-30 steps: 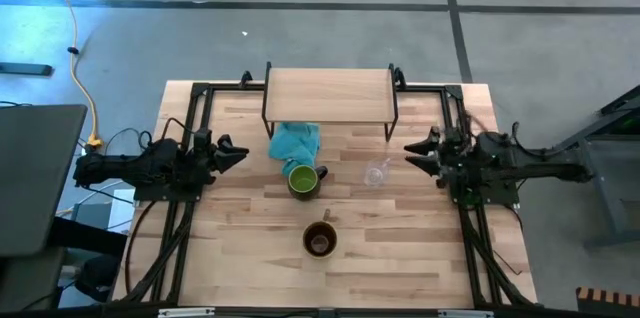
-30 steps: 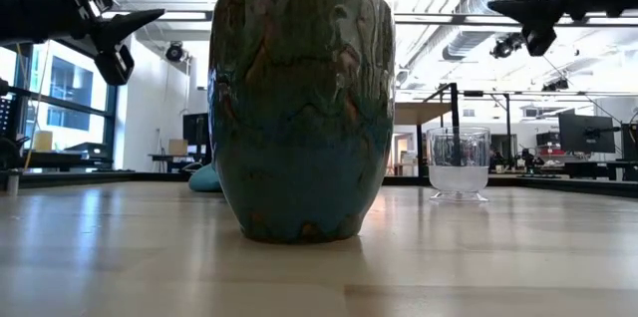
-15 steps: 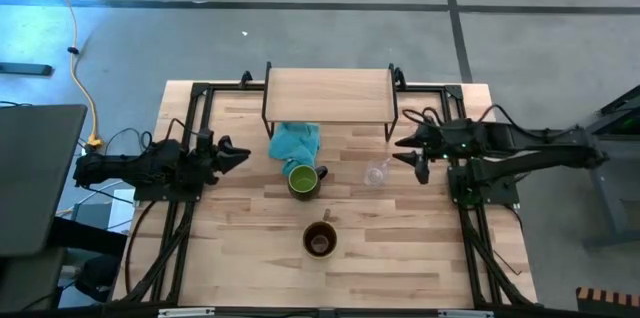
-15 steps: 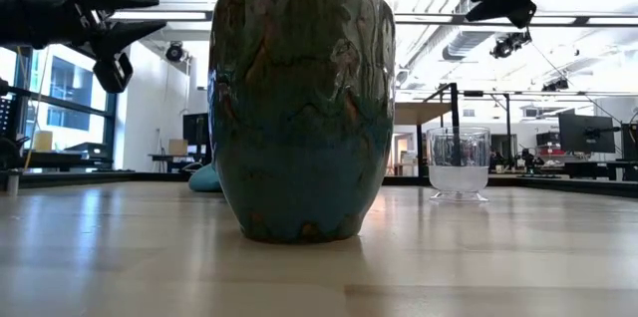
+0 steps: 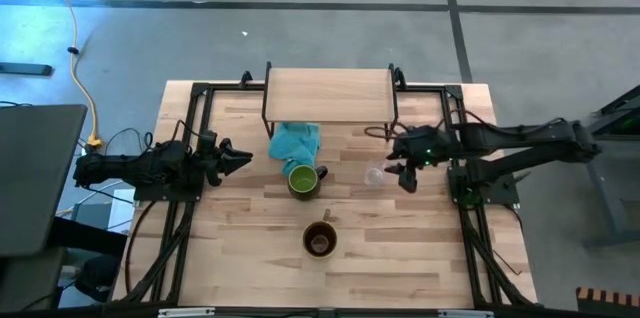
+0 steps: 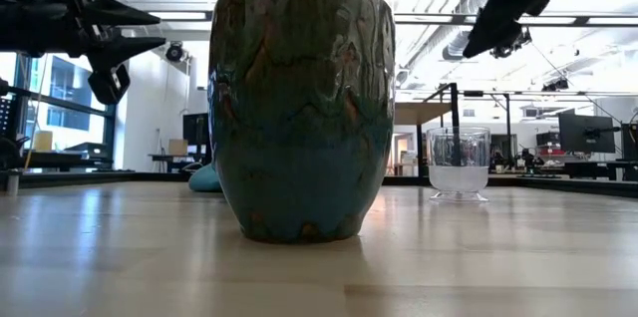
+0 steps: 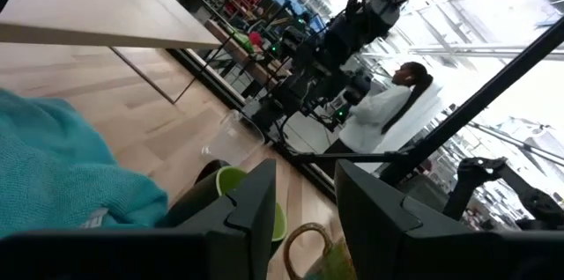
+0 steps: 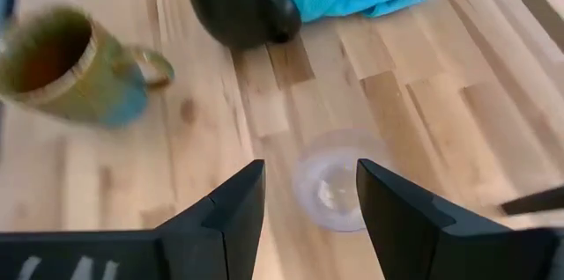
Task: Stack small to large cups/mugs on shelf
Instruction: Put the transparent mug on the shelf
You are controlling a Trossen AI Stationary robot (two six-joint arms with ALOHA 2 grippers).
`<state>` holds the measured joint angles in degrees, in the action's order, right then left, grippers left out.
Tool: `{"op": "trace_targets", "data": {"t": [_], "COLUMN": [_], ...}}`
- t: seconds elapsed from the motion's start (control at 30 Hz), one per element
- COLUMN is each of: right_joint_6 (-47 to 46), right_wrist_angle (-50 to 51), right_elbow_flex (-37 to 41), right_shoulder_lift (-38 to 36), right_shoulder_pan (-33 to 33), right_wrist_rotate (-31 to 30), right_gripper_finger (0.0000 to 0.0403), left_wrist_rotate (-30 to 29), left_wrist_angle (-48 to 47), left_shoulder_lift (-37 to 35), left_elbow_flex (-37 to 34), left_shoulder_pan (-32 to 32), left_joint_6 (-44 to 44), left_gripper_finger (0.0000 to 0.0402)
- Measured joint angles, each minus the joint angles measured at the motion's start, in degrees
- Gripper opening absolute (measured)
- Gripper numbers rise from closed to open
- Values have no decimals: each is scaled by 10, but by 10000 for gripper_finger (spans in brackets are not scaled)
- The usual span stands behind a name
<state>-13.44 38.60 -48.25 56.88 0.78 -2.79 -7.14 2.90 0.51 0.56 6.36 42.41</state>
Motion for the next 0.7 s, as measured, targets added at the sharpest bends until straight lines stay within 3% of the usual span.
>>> {"op": "trace_targets", "data": {"t": [0.37,0.7], "right_joint_6": [171,199], "right_wrist_angle": [38,105], "right_elbow_flex": [0,0], "right_shoulder_lift": [21,21], "right_shoulder_pan": [-4,-15], "right_wrist_rotate": [-23,-42], "right_gripper_finger": [171,171], "left_wrist_rotate": [0,0], "left_wrist_angle": [0,0], "left_shoulder_lift": [0,0], "left_elbow_flex": [0,0], "left_shoulder_pan": [0,0], "left_joint_6": [14,26], "left_gripper_finger": [106,106]}}
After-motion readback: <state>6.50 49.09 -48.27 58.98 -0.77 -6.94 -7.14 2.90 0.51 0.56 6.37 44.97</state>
